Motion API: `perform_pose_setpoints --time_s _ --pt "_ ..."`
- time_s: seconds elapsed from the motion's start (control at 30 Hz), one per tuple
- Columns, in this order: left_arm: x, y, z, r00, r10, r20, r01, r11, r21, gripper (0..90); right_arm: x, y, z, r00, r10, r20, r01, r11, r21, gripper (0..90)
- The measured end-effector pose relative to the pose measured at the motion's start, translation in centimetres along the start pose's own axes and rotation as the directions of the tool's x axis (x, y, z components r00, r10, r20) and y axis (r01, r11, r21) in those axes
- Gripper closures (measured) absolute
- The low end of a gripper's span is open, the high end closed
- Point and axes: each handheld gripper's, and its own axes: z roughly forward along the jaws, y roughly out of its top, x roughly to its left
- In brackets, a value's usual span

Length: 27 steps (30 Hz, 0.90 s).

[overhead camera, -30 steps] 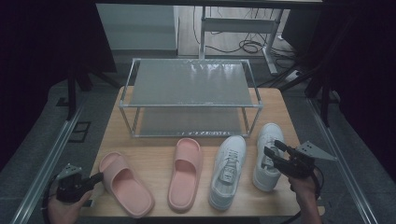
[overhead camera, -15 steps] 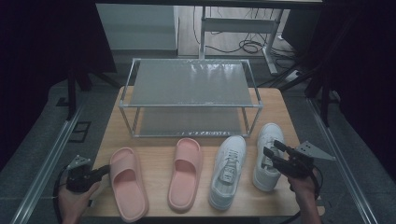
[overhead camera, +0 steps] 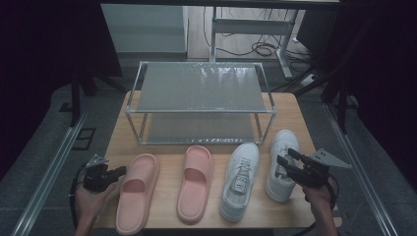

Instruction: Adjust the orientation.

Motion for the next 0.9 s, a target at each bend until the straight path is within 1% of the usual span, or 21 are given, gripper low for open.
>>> perform_pose_setpoints --time_s 0.23,0.33,0.37,0.4,0.43,0.47,0.5,0.53,0.6,0.63,0.67,0.73,0.77,0.8,0.83,0.9 --pt "-0.8 1.0 1.0 0.9994 0.031 0.013 -0.031 0.9993 0.018 89.0 0.0 -0.1 0.1 1.0000 0.001 0.003 -0.001 1.000 0.008 44.5" --pt "-0.9 1.2 1.2 0.9992 0.036 0.016 -0.036 0.9991 0.021 88.6 0.0 -0.2 0.2 1.0000 -0.001 0.003 0.001 1.000 0.014 44.4" --pt "-0.8 1.2 0.9 0.9993 0.029 0.025 -0.030 0.9995 0.009 88.7 0.0 -0.2 0.2 1.0000 -0.003 0.004 0.003 1.000 0.015 44.4" --pt "-0.8 1.2 0.9 0.9993 0.029 0.025 -0.030 0.9995 0.009 89.5 0.0 -0.2 0.2 1.0000 -0.003 0.004 0.003 1.000 0.015 44.4" --pt "-0.7 1.1 0.2 0.9992 0.023 0.034 -0.022 0.9997 -0.007 90.0 0.0 -0.2 0.2 1.0000 0.000 0.003 -0.001 1.000 0.015 44.4" --pt "-0.7 1.1 0.2 0.9992 0.023 0.034 -0.022 0.9997 -0.007 90.0 0.0 -0.2 0.2 1.0000 0.000 0.003 -0.001 1.000 0.015 44.4" --pt "-0.7 0.9 -0.6 0.9987 0.026 0.043 -0.025 0.9996 -0.012 90.0 0.0 -0.2 0.2 1.0000 0.001 0.005 -0.001 1.000 0.012 44.4" --pt "-0.7 0.9 -0.6 0.9987 0.026 0.043 -0.025 0.9996 -0.012 90.0 0.0 -0.2 0.2 1.0000 0.001 0.005 -0.001 1.000 0.012 44.4" --pt "-0.9 0.6 -1.4 0.9982 0.030 0.051 -0.029 0.9994 -0.017 90.0 -0.1 -0.2 0.1 1.0000 0.001 0.006 -0.001 1.000 0.010 44.4" --pt "-1.1 0.1 -2.2 0.9970 0.032 0.070 -0.031 0.9993 -0.021 90.0 -0.1 -0.1 0.1 1.0000 0.002 0.006 -0.002 1.000 0.010 44.4" --pt "-1.1 0.1 -2.2 0.9970 0.032 0.070 -0.031 0.9993 -0.021 90.0 -0.1 -0.1 0.1 1.0000 0.002 0.006 -0.002 1.000 0.010 44.4" --pt "-1.3 -0.5 -2.9 0.9959 0.040 0.081 -0.039 0.9990 -0.021 90.0 0.0 -0.1 0.1 1.0000 -0.001 0.007 0.001 1.000 0.008 44.4" --pt "-1.7 -1.1 -3.6 0.9946 0.049 0.091 -0.047 0.9986 -0.023 90.0 0.0 -0.1 0.0 1.0000 -0.002 0.006 0.002 1.000 0.006 44.4" --pt "-1.7 -1.1 -3.6 0.9946 0.049 0.091 -0.047 0.9986 -0.023 90.0 0.0 -0.1 0.0 1.0000 -0.002 0.006 0.002 1.000 0.006 44.4" --pt "-1.8 -1.4 -3.9 0.9950 0.052 0.085 -0.050 0.9984 -0.026 90.0 0.1 0.0 0.0 1.0000 -0.002 0.005 0.002 1.000 0.006 44.4" --pt "-2.1 -2.1 -4.6 0.9940 0.049 0.097 -0.046 0.9984 -0.034 90.0 0.1 0.0 0.0 1.0000 -0.005 0.005 0.005 1.000 0.006 44.4"
